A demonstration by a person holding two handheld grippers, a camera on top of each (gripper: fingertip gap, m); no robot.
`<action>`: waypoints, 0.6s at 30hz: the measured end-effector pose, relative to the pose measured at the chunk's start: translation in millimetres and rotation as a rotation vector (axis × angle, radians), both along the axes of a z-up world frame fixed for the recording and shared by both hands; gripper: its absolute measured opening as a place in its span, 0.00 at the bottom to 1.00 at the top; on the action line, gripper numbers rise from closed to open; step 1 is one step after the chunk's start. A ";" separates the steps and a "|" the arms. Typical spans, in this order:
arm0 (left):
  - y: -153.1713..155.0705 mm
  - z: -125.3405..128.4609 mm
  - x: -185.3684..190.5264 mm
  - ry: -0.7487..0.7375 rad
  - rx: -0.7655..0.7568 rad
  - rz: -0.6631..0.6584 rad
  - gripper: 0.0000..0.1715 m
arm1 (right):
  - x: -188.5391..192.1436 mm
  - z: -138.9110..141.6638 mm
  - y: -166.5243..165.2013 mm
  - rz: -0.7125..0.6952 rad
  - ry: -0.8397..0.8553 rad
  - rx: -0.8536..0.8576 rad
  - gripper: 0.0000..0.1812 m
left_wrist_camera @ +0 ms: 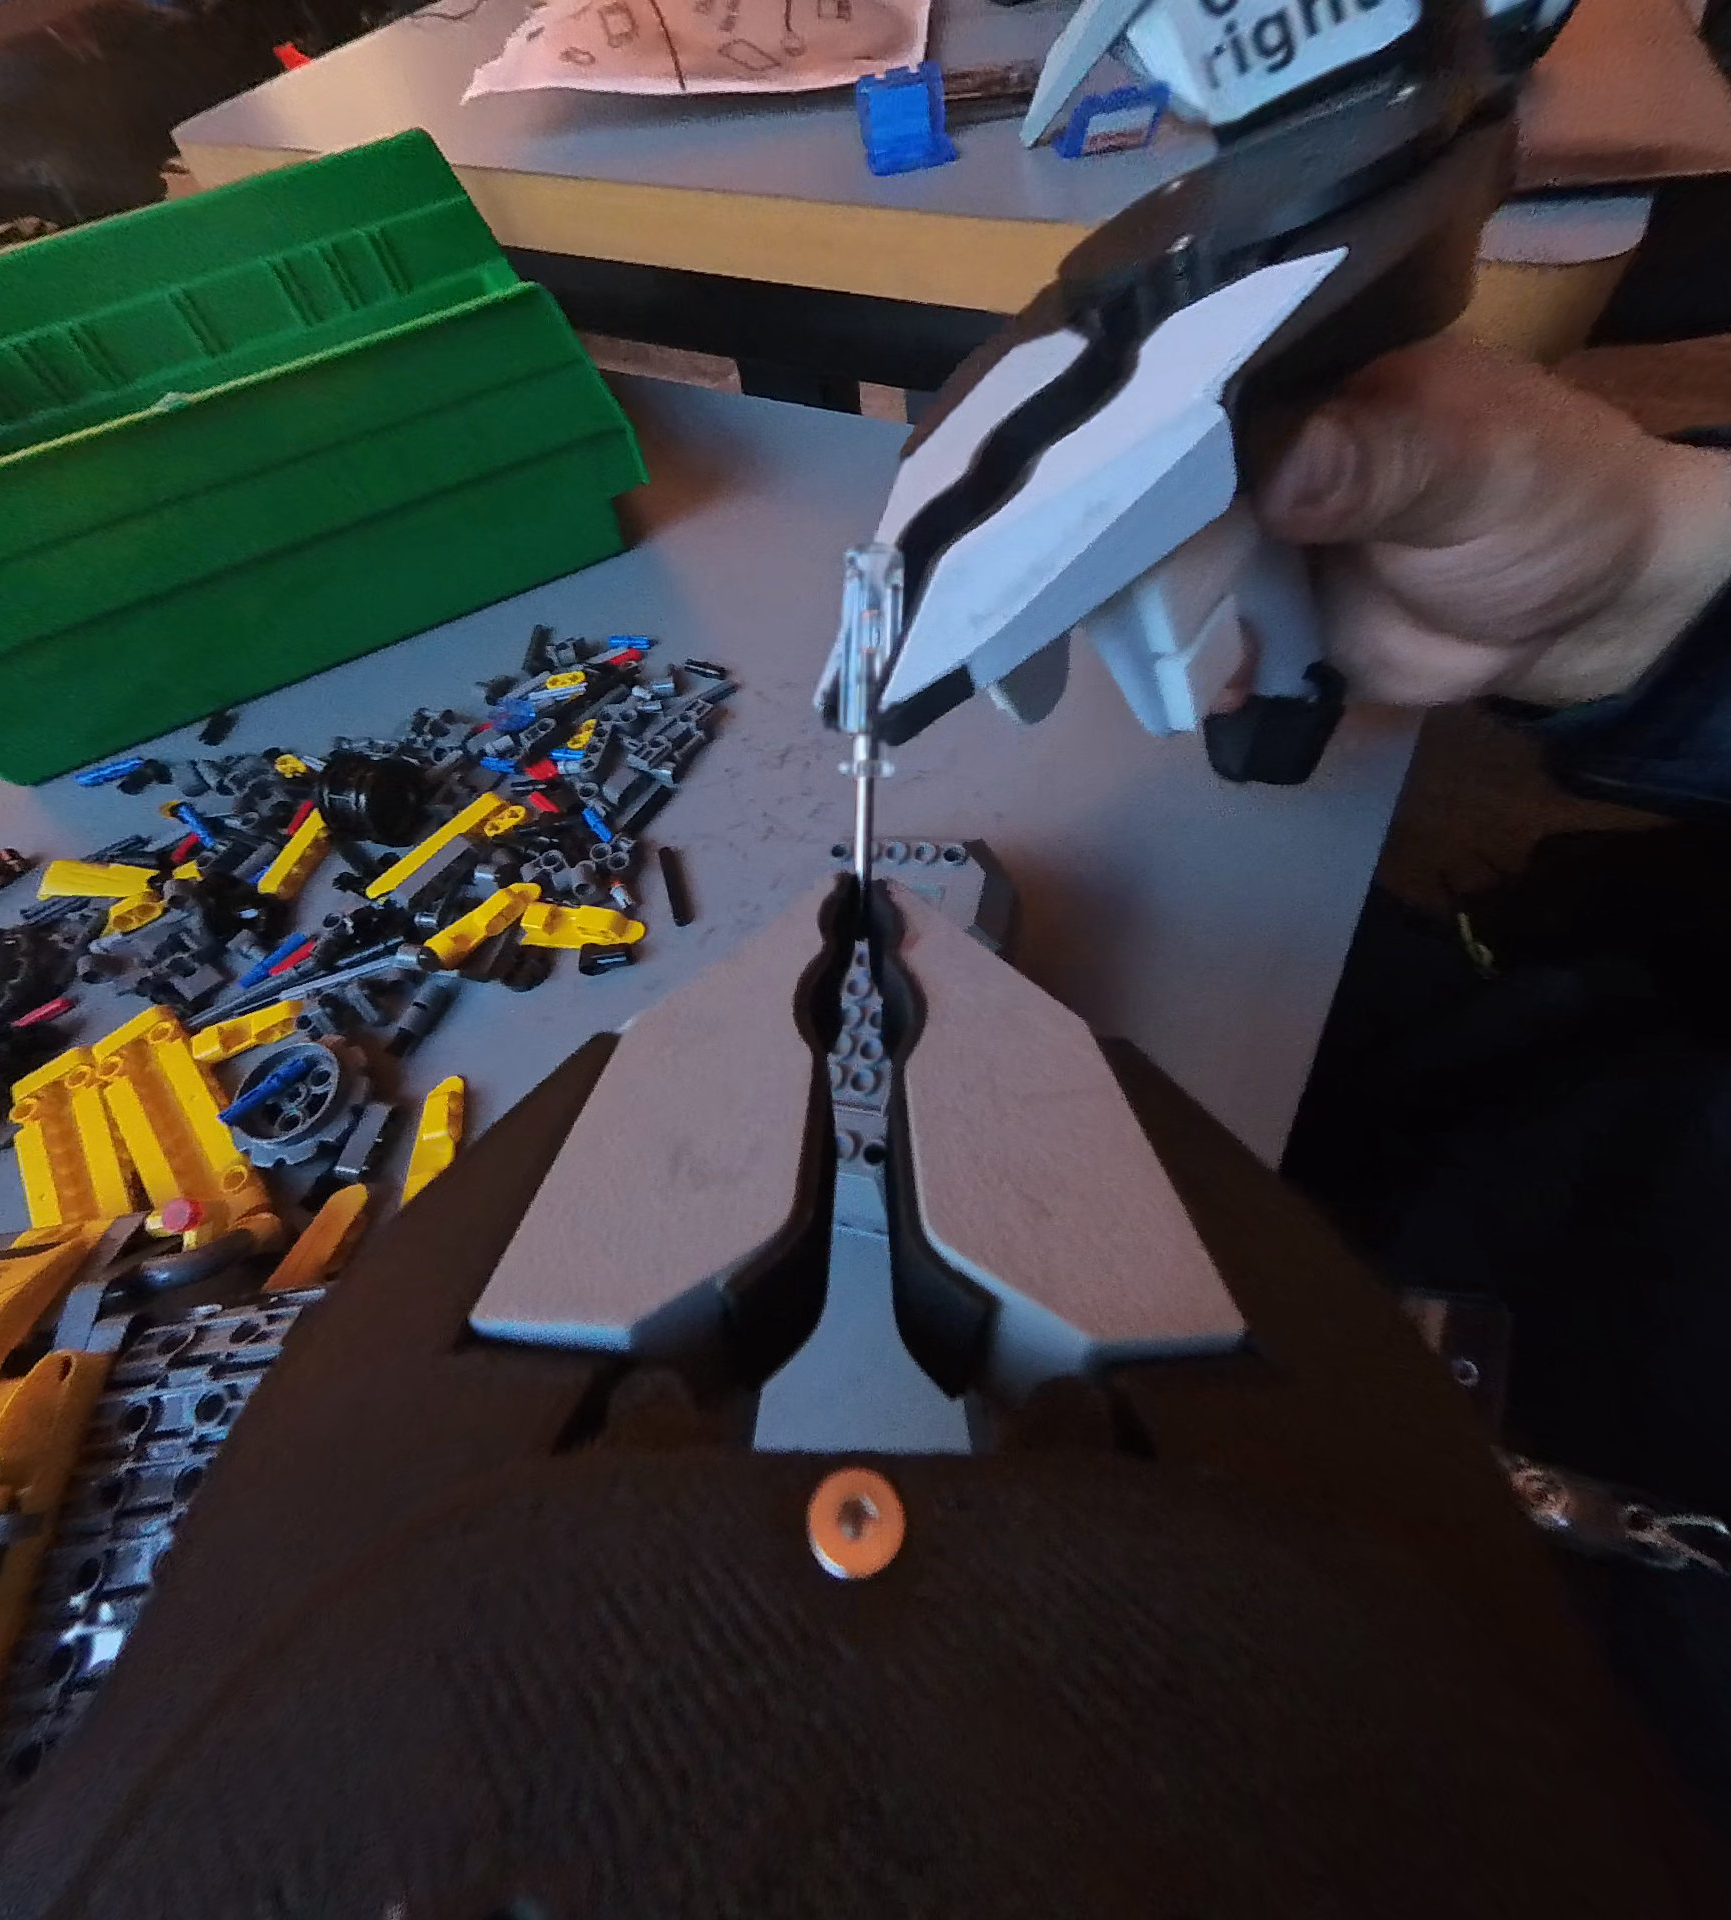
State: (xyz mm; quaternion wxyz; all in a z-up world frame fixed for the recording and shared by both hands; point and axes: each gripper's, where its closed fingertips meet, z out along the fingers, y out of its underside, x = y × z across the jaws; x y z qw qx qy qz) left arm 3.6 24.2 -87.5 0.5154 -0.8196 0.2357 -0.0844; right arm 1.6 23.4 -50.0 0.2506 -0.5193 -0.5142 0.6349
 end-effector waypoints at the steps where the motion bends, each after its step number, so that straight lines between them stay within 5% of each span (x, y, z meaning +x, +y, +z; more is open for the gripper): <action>1: 0.4 1.8 -0.7 0.001 0.011 0.007 0.00 | 0.3 1.2 0.5 -0.009 -0.007 0.011 0.05; 9: 3.7 4.7 -11.5 0.185 0.096 0.095 0.00 | -0.2 3.7 5.3 -0.057 -0.044 -0.047 0.05; 18: 5.0 -4.5 -11.0 0.202 0.068 0.107 0.00 | -1.8 -1.6 4.9 -0.069 -0.063 -0.018 0.05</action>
